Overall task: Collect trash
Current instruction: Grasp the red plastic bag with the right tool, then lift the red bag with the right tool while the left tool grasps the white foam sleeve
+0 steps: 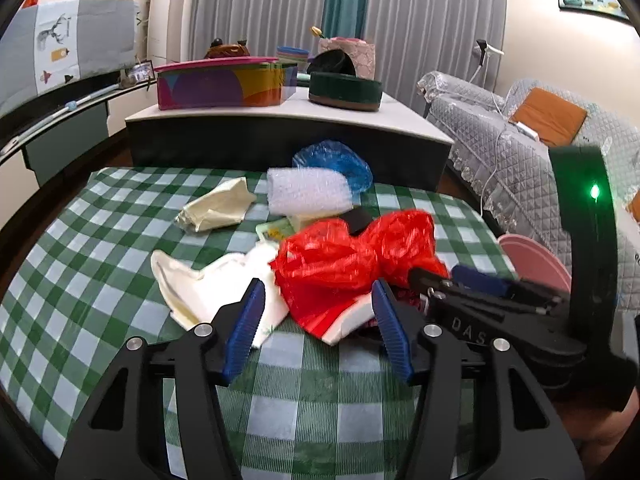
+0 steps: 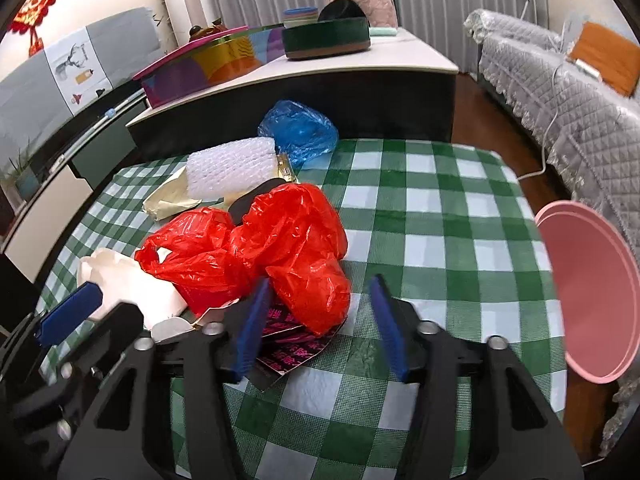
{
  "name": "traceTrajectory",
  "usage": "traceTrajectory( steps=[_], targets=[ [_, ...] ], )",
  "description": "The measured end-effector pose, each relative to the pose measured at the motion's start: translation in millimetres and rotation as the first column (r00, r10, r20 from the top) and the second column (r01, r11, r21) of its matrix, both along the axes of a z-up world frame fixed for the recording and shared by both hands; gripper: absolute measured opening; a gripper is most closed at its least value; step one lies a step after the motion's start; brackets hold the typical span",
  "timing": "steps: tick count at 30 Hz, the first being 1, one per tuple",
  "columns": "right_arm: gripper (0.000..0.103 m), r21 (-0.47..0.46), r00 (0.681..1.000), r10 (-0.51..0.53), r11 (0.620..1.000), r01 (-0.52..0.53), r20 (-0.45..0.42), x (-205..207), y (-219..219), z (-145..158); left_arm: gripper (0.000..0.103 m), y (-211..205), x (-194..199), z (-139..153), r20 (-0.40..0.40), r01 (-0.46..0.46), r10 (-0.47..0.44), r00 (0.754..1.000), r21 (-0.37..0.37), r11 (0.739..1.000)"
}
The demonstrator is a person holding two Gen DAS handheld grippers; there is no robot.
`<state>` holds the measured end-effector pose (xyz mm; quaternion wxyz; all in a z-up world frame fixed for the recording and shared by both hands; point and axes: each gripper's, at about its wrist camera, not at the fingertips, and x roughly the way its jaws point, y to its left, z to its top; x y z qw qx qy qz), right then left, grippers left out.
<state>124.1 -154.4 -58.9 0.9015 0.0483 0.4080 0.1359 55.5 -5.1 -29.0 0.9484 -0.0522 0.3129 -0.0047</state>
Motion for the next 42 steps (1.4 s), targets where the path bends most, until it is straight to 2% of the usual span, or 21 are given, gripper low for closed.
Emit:
traceTrajectory(
  steps=[1,4,7,11,19,26,34,36,38,40,42],
  targets=[
    [0.033,0.004,1.0,0.003,1.0,-0.003,-0.005,1,0,-1,0.054,0,2,1,0.005,-0.003,0.002,1.0,0.008,1.0],
    [0.024,0.026,1.0,0.015,1.0,-0.014,-0.007,2,-2,0,0.054,3,11,3,0.0,-0.01,0.01,1.0,0.007,1.0],
    [0.019,0.031,1.0,0.016,0.999,-0.017,0.013,1,-3,4,0.054,10,21,7,0.004,-0.033,0.033,0.999,0.005,0.999],
    [0.017,0.038,0.999,-0.009,0.999,0.008,0.041,0,-10,11,0.05,18,39,9,-0.007,-0.056,0.056,0.998,-0.013,0.998],
    [0.016,0.05,0.989,-0.107,0.993,0.102,0.098,-1,-37,23,0.049,28,85,8,-0.028,-0.104,0.103,0.994,-0.035,0.994],
    [0.016,0.053,0.98,-0.181,0.983,0.178,0.079,6,-62,17,0.049,28,123,1,-0.053,-0.115,0.112,0.992,-0.052,0.992],
    [0.016,0.043,0.976,-0.206,0.978,0.203,0.076,8,-73,17,0.049,30,140,-13,-0.094,-0.104,0.096,0.991,-0.082,0.991],
    [0.016,0.041,0.974,-0.211,0.977,0.208,0.079,6,-74,18,0.041,28,140,-15,-0.092,-0.092,0.085,0.992,-0.074,0.993],
    [0.016,0.037,0.973,-0.213,0.977,0.211,0.087,5,-75,21,0.025,27,140,-15,-0.093,-0.077,0.07,0.993,-0.078,0.994],
    [0.016,0.032,0.971,-0.216,0.976,0.214,0.099,3,-76,25,0.014,24,138,-12,-0.084,-0.063,0.056,0.995,-0.076,0.995],
    [0.016,0.027,0.969,-0.22,0.975,0.219,0.11,-1,-77,28,0.008,21,134,-7,-0.067,-0.052,0.047,0.997,-0.063,0.997]
  ],
)
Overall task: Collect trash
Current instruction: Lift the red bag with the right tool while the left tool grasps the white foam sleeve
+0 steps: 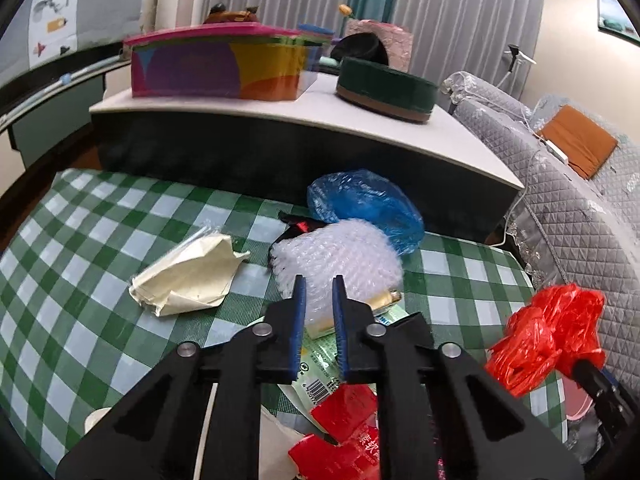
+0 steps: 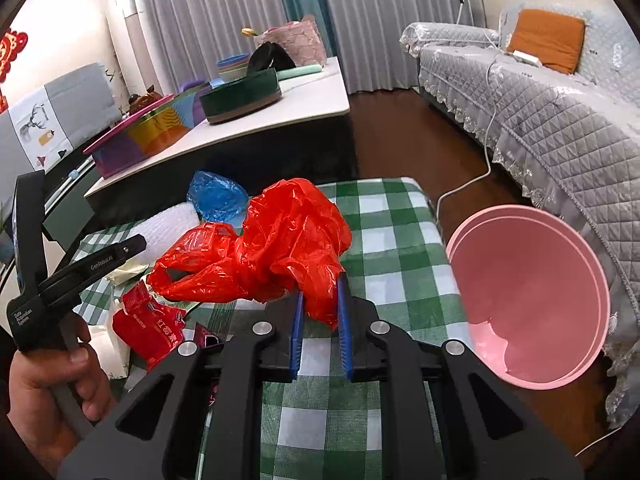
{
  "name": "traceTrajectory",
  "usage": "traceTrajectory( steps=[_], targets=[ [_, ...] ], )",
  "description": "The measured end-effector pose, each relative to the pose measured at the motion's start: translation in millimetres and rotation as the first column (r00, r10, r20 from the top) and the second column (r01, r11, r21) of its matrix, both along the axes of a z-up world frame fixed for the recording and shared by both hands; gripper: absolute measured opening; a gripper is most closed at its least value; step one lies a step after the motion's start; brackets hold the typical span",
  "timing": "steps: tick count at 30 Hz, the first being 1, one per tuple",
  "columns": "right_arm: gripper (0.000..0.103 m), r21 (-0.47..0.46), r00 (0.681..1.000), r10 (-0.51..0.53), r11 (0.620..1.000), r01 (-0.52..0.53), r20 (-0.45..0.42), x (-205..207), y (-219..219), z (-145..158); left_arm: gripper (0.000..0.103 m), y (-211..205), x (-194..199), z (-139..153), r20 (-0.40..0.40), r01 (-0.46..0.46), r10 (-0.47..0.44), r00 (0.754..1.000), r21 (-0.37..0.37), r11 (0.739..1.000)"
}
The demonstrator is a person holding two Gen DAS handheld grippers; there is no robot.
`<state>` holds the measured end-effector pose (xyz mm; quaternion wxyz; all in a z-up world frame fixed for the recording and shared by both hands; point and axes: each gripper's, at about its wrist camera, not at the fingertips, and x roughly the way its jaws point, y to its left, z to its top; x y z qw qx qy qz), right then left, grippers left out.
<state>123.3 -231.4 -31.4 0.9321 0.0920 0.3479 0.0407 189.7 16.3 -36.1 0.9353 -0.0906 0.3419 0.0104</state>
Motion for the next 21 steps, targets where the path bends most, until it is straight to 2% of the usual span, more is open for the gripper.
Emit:
traceTrajectory(
  steps=[14,21],
  targets=[
    [0.015,-0.06,0.992,-0.09,0.994,0.095,0.085,-40,-27,37,0.005,-27,-44,44,0.118,0.097,-0.098,0.988,0.008,0.995],
    [0.015,-0.087,0.983,-0.14,0.985,0.151,0.116,-69,-48,59,0.005,-44,-74,61,0.146,0.146,-0.147,0.978,0.016,0.989]
  ],
)
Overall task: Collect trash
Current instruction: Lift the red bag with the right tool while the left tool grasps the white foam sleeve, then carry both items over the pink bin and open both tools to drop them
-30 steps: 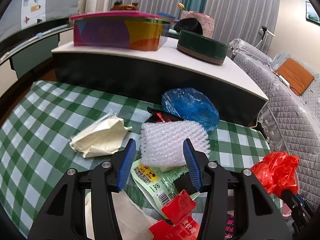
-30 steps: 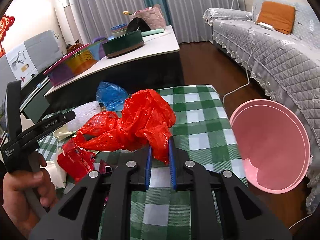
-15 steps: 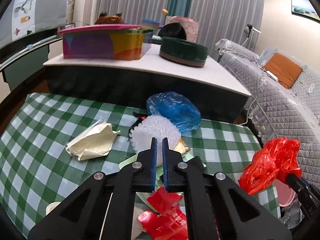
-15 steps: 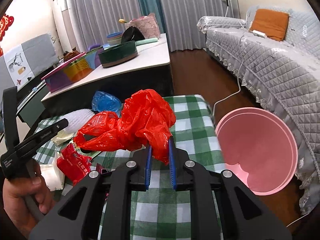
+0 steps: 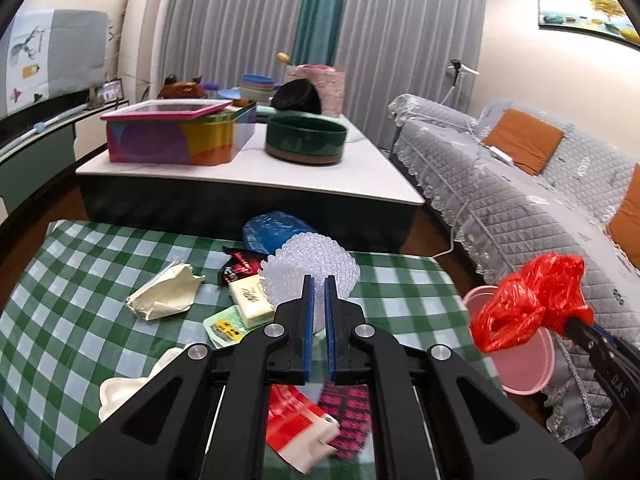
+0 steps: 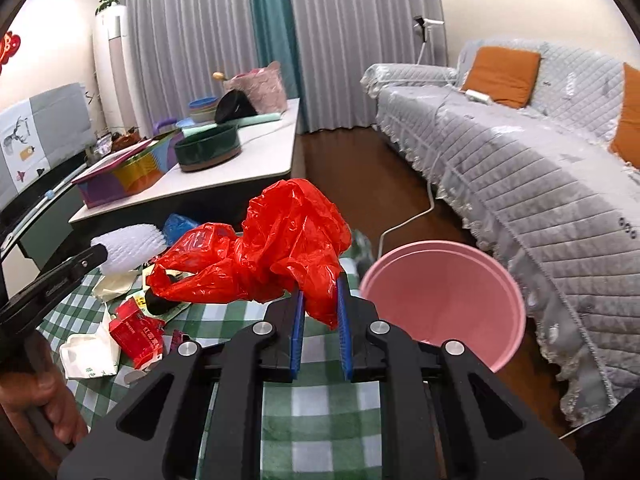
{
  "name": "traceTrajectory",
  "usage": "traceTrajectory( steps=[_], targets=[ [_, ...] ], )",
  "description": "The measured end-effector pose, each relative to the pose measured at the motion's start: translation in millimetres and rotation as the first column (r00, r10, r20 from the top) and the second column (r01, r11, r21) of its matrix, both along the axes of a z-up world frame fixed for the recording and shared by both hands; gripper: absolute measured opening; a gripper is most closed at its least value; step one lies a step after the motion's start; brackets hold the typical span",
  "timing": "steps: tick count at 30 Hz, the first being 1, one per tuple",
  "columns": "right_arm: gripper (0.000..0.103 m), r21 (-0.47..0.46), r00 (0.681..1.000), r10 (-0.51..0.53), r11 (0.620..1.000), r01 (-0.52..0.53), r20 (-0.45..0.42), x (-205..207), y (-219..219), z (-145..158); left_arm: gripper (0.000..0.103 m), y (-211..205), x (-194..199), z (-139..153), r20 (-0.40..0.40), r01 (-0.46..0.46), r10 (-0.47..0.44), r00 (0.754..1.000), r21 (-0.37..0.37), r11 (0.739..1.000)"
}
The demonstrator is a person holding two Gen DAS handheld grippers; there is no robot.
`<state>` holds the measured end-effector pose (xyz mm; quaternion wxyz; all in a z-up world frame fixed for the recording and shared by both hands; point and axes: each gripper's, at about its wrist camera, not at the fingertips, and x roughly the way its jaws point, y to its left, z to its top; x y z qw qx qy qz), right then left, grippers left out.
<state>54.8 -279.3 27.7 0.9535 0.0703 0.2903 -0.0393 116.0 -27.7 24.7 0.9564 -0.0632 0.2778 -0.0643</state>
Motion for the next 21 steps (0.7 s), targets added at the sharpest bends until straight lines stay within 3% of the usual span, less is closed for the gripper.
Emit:
traceTrajectory(
  steps=[14,21],
  targets=[
    [0.015,-0.057,0.993,-0.112,0.992,0.114,0.039,-28,-77,53,0.005,-49,-33,20,0.009,0.098,-0.098,0.995,0.026,0.995],
    [0.015,-0.081,0.988,-0.148,0.985,0.151,0.039,-17,-120,55,0.005,-79,-32,15,-0.014,0.14,-0.139,0.99,0.055,0.989]
  ],
)
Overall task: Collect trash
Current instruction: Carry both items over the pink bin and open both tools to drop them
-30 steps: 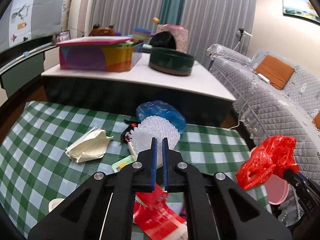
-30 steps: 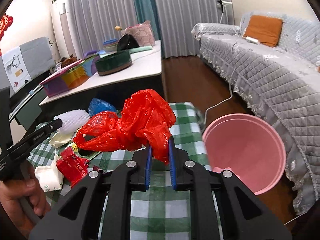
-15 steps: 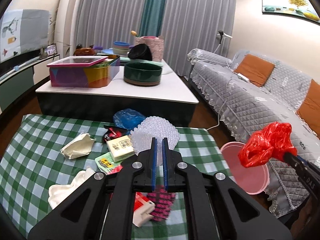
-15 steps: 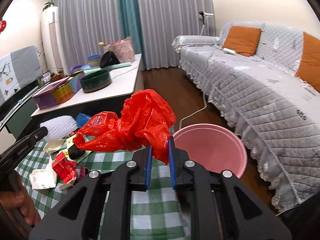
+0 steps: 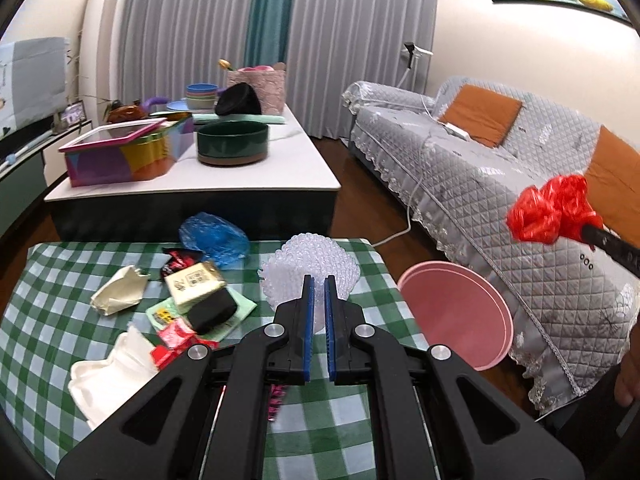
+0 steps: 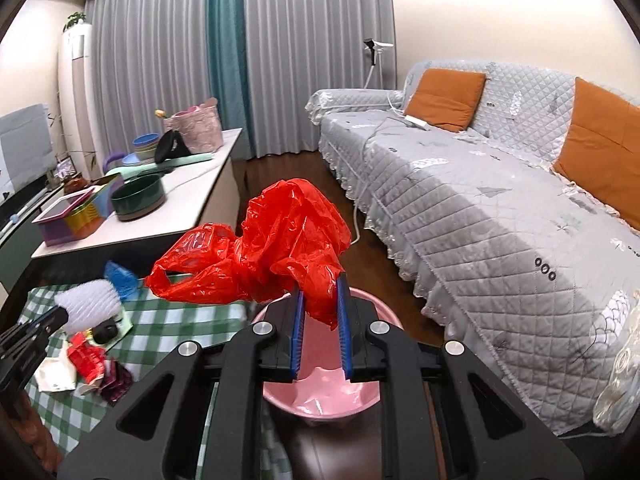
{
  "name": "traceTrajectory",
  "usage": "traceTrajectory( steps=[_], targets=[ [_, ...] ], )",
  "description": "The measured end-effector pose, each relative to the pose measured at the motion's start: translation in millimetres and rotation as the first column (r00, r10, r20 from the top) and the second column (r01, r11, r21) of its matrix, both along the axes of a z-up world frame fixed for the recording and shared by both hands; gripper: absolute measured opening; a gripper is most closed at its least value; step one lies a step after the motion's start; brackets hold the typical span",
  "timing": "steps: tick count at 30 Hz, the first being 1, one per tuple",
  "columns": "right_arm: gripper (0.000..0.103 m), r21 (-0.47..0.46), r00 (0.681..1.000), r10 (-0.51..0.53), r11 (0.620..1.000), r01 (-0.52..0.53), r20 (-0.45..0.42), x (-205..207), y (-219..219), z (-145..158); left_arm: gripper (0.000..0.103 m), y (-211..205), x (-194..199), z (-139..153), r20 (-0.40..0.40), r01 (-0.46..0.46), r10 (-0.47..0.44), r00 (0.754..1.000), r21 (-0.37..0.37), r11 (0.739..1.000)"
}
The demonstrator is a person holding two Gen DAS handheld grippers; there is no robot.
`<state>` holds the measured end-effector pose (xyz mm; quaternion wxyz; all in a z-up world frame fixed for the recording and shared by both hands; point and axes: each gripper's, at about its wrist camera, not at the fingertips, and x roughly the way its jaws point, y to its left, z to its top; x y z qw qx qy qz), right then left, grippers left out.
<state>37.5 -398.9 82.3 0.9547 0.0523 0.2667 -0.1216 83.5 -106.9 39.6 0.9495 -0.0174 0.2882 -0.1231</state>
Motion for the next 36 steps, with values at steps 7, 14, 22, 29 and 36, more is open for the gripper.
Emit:
traceTrajectory(
  steps=[7,14,22,29,36],
  targets=[
    [0.015,0.011,0.999,-0.047,0.999,0.047,-0.017,13,-27,-25,0.005,-40,8,-8,-0.003,0.077,-0.077,0.997,0.01,0.997],
    [0.015,0.046,0.991,-0.121,0.991,0.124,-0.061,30,-52,-48,0.005,-94,22,-20,-0.005,0.165,-0.165,0.986,0.018,0.986],
    [0.015,0.063,0.985,-0.144,0.987,0.15,-0.091,46,-61,-59,0.005,-138,39,-44,-0.042,0.24,-0.239,0.97,0.027,0.97],
    [0.015,0.06,0.985,-0.147,0.986,0.153,-0.089,48,-64,-61,0.005,-160,50,-60,-0.071,0.276,-0.273,0.96,0.041,0.96],
    [0.016,0.078,0.985,-0.147,0.985,0.154,-0.086,51,-68,-62,0.005,-170,53,-64,-0.082,0.299,-0.294,0.952,0.048,0.953]
  ],
)
